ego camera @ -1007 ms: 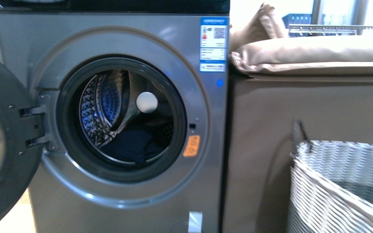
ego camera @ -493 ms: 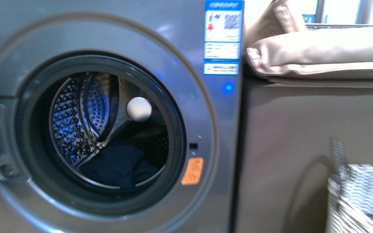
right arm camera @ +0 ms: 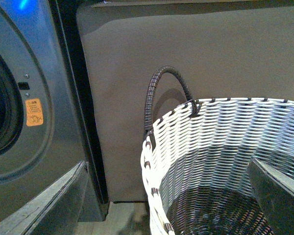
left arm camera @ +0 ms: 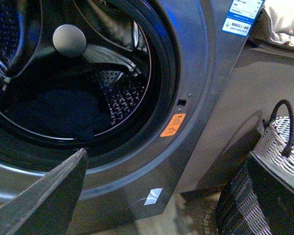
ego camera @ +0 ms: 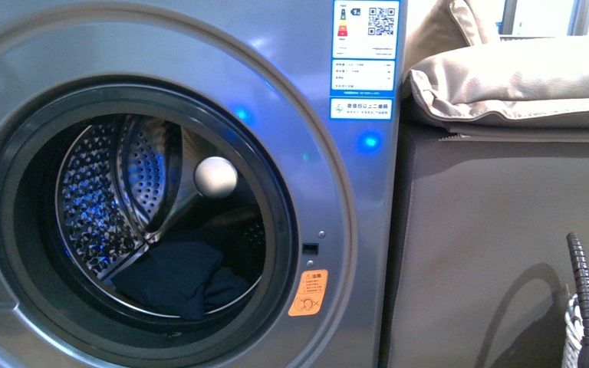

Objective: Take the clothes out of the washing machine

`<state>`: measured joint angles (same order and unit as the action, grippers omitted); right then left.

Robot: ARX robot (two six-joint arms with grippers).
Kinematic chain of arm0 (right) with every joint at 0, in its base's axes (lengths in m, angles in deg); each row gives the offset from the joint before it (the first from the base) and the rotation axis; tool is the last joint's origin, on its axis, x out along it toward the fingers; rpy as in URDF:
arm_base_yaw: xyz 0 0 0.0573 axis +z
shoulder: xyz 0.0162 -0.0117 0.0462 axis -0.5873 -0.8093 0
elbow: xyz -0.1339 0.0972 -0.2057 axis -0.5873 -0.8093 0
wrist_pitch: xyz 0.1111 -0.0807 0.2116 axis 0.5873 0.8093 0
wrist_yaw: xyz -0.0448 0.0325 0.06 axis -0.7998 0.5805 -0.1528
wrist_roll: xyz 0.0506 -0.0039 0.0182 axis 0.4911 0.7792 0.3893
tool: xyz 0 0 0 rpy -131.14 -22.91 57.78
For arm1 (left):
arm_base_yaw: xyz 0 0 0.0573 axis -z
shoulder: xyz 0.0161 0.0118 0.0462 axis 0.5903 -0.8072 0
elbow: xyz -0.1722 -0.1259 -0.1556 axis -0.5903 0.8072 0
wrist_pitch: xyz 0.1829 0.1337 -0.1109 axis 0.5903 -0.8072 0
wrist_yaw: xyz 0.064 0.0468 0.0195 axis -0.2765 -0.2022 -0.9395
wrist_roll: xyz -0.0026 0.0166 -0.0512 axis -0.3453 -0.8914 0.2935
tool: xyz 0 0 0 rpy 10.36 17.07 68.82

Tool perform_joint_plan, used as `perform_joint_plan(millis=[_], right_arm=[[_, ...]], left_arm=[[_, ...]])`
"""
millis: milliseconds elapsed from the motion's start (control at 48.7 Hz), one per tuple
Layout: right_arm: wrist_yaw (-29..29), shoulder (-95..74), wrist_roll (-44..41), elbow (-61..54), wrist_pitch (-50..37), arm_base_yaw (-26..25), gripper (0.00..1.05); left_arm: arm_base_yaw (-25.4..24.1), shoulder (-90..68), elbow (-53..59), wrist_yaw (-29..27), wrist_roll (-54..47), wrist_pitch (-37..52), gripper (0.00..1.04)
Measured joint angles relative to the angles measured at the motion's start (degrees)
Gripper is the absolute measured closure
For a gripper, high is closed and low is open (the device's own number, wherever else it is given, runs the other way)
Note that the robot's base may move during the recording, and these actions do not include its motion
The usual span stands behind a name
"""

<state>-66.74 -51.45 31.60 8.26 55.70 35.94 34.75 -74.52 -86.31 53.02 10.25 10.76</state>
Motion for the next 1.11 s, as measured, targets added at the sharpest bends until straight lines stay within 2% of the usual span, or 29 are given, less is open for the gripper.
perform_joint_plan(millis=[144, 349, 678, 1110], right_arm=[[0.0, 0.0, 0.0, 0.0, 0.0, 0.0, 0.08], [0.0, 0.0, 0.0, 0.0, 0.0, 0.0, 0.08], [0.0, 0.0, 0.0, 0.0, 0.0, 0.0, 0.08], [0.0, 0.0, 0.0, 0.0, 0.0, 0.0, 0.08]], left_arm=[[3.91, -18.21, -7.34, -3.41, -3.19, 9.42, 0.07], [6.34, -38.69, -16.55, -5.55, -6.49, 14.34, 0.07], [6.36, -56.28, -31.02, -8.68, -9.84, 14.16, 0.07], [6.21, -75.41, -52.3, -13.0, -14.91, 7.08, 0.07]])
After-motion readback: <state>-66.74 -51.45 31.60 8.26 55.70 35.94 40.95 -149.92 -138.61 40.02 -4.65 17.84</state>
